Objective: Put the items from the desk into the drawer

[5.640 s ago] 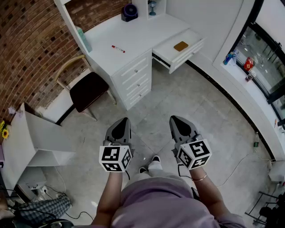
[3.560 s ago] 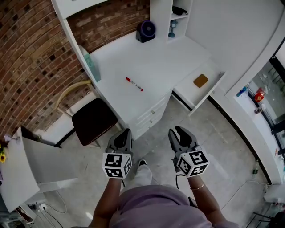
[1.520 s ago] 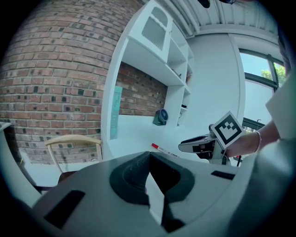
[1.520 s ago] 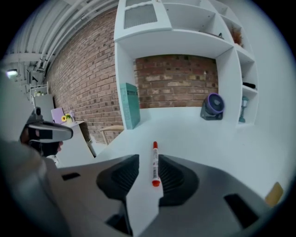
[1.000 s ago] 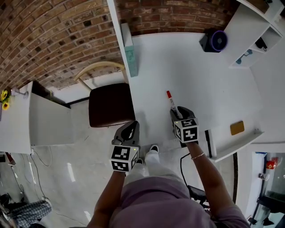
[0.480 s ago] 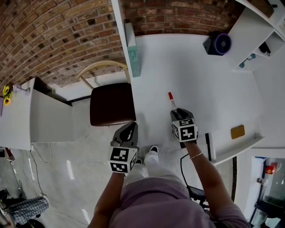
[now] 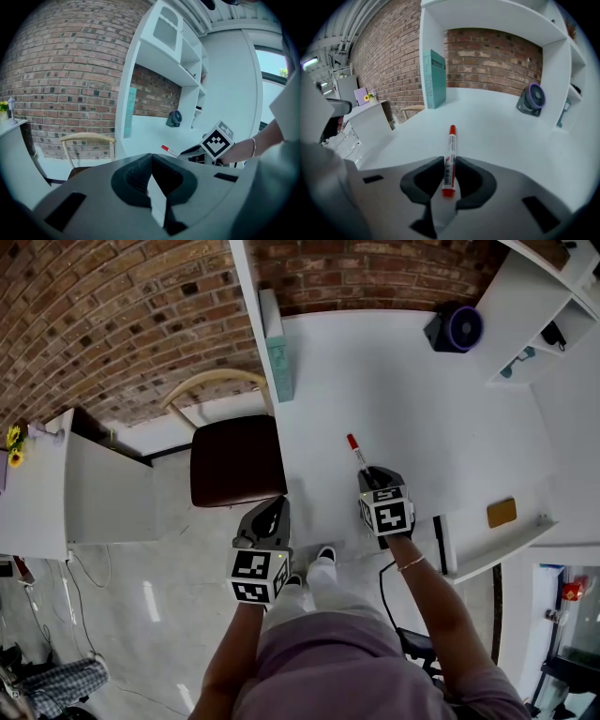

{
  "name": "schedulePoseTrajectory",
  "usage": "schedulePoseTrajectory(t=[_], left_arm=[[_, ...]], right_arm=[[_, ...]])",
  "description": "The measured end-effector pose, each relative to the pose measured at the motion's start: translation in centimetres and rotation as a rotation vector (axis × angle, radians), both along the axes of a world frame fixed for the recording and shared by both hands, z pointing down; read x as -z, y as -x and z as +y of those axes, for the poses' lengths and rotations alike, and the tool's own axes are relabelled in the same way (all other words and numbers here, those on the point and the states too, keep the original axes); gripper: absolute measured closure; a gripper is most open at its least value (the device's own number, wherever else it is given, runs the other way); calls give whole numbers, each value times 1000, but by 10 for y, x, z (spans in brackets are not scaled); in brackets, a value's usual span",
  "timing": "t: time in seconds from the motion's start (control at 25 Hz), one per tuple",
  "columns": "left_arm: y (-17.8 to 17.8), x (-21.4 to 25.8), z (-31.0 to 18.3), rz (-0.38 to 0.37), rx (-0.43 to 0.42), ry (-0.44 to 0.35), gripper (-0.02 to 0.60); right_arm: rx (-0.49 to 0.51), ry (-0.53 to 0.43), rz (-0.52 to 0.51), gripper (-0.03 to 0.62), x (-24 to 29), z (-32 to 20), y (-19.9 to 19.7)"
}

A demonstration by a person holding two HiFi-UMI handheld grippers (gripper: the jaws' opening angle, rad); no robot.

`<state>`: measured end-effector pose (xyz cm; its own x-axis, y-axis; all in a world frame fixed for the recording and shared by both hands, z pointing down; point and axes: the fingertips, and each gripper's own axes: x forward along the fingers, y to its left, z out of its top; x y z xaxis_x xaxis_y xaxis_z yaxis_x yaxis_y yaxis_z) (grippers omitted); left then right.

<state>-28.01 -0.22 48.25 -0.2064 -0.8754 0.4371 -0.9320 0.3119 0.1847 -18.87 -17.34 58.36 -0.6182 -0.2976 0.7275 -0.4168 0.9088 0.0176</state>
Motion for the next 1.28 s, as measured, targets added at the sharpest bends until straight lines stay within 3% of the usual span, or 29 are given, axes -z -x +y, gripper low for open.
schedulePoseTrajectory(t=[0.36,0.68,1.28], left_arm=[[0,0,0,4,-6,1,583],[-10,7,-15,-4,-44,-16,583],[-61,15,-68,-36,-225,-54,583]], right_arm=[[19,-27,10,517,1,2,-1],[-11,-27,-43,517,12,8,-20],[-138,-58,-146,517,53,-1,-78]])
